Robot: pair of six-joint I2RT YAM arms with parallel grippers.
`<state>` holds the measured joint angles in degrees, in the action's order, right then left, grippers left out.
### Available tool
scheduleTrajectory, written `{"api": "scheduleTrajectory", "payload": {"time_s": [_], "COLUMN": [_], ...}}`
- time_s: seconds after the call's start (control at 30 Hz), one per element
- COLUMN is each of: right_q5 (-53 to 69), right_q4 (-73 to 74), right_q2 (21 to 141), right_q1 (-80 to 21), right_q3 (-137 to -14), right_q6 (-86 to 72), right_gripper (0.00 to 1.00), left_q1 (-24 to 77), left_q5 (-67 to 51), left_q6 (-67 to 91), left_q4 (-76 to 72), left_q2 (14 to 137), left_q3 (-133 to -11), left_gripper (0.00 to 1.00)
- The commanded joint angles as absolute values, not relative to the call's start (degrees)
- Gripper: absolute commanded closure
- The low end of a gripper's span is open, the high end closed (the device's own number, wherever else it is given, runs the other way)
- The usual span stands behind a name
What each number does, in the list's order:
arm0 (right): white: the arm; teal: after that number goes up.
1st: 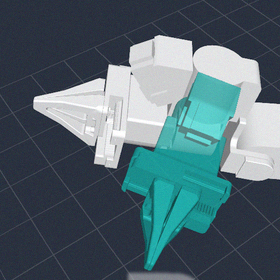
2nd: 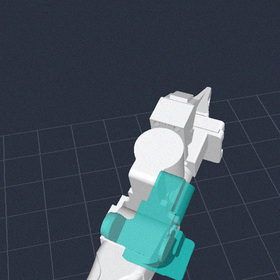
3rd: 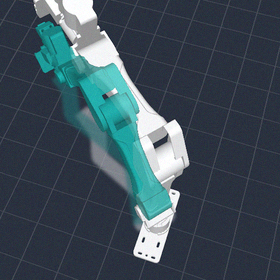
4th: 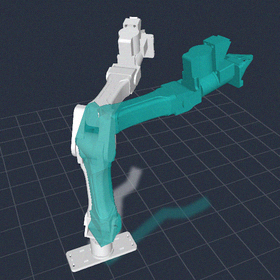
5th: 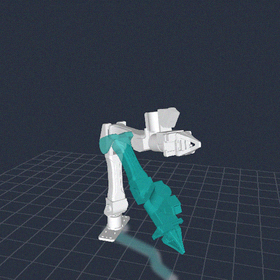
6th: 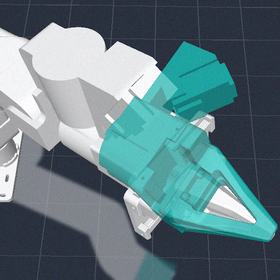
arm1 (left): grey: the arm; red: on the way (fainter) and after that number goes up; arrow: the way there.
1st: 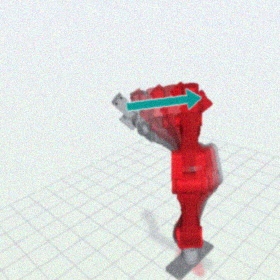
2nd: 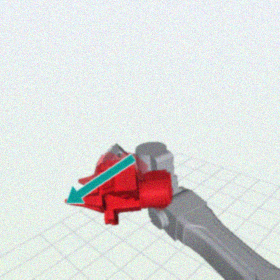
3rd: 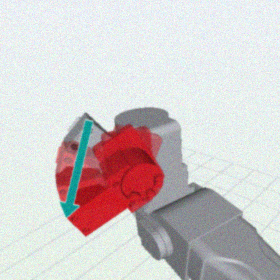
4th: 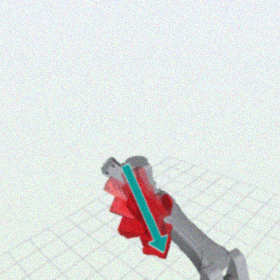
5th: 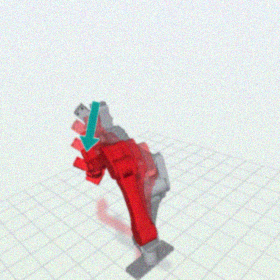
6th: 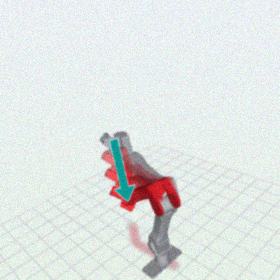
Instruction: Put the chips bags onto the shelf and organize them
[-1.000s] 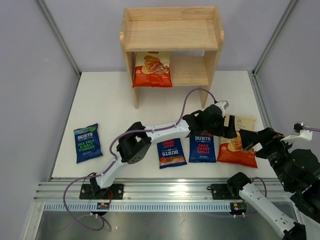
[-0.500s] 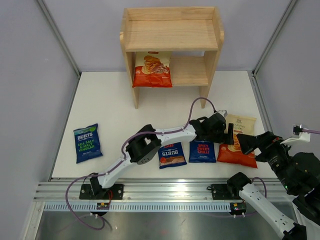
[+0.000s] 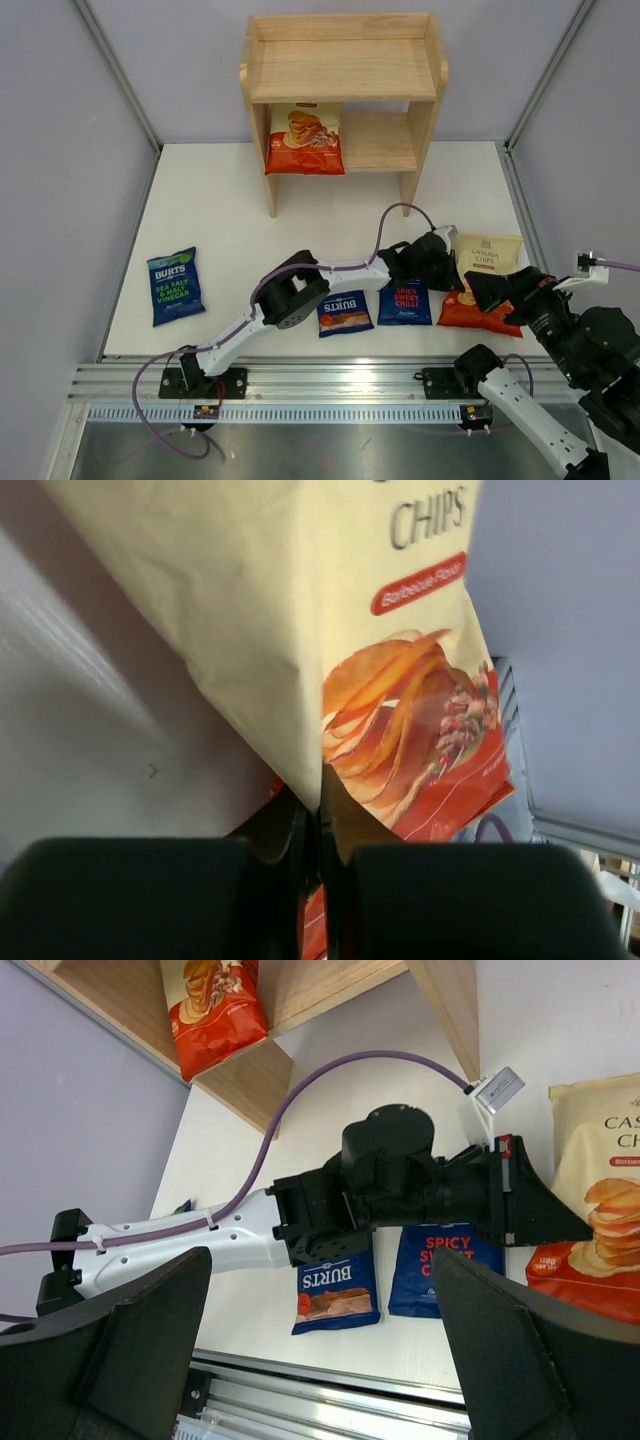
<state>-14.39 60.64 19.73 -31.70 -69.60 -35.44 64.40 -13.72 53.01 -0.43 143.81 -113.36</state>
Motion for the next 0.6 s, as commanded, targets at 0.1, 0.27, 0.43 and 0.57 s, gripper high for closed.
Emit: {"api": "scheduleTrajectory", "payload": {"time_s": [0.1,0.27,0.43,0.57], "right_q5": [-14.32,-15.38,-16.34,-17.05], "right_q4": [56.34,54.85,52.65,51.59], "right_q2": [17.93,17.93,18.46,19.77], "right_q1": [-31.46,-31.47,-31.46,-31.47], "right_q3": [-68.29,-67.15,-67.06,-67.5], "right_q6": [-35.51,-35.42,-34.37,-33.66], "right_gripper": [0.0,0.0,0.01,0.01], "left_q1": [64.6,64.6,64.6,63.99], "left_q5": [-18.55,-15.39,-11.7,-10.9], "left_q6": [51.86,48.7,44.56,43.42], "left_q4": [-24.94,-33.65,-34.71,-35.16], "left_q2": [128.78,116.65,104.6,98.36], "left_q3": [-97.76,-84.74,-74.11,-69.09], "left_gripper": [1.0,1.0,1.0,1.0]}}
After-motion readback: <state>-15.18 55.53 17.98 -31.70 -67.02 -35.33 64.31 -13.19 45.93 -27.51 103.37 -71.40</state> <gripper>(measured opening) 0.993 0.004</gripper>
